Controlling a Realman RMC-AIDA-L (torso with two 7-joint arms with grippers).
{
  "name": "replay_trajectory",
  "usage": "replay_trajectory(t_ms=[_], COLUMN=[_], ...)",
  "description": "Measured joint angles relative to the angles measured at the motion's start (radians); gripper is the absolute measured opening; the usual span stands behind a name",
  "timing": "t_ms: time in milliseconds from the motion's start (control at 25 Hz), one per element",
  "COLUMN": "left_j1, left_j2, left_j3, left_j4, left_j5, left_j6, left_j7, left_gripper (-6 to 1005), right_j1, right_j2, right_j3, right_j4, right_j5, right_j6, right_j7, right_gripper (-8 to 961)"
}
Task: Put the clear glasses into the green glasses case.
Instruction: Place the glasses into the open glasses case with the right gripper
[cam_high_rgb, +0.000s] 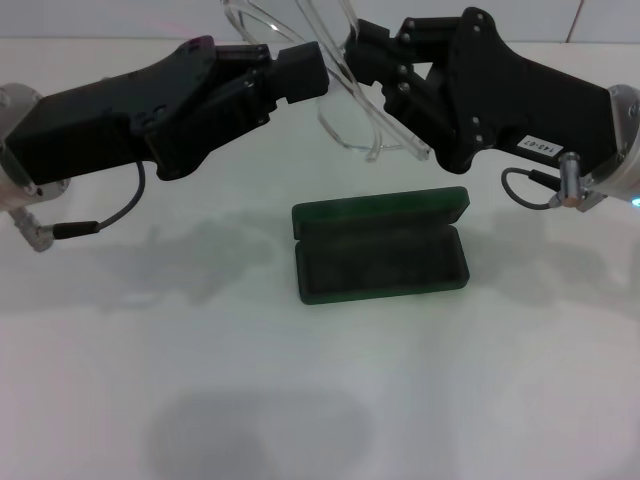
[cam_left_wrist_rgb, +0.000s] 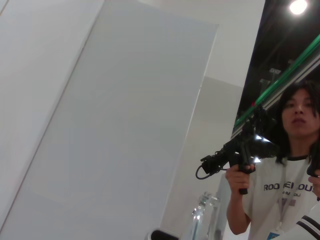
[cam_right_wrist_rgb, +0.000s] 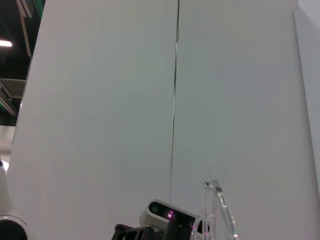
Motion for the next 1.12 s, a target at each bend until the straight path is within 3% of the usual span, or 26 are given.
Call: replay_trajectory(t_ms=[360,600,720,920,1120], left_j1=[0.008,0.028,0.049,0.092,0.13], left_j2=[0.002,0.017,0.036,0.092,0.131], left_j3=[0.0,-0.015,-0.052,-0.149,-0.245], left_j4=[0.0,0.0,0.001,0.004,0.018], left_j5=[0.001,-0.005,-0.005,-0.009,-0.009], left_j6=[0.001,0.002,0.003,0.005,0.008], left_j7=[-0.002,-0.003,-0.005,-0.013,-0.036], left_gripper=[32,31,32,32,32], right_j1=[-0.006,-0.024,-0.055,-0.112,-0.127], right_j2=[0.0,-0.007,-0.017,-0.05,-0.085], right_j3=[0.007,0.044,0.056,0.056,0.069], right_j4=[0.0,-0.008,-0.047,-0.174,-0.319], right_j5=[0.002,0.002,0.001,-0.049,-0.202], right_j6=[0.001,-0.008,-0.009,0.011,0.059], right_j7=[-0.002,0.001,0.013,0.097,0.263], right_gripper=[67,68,68,68,68])
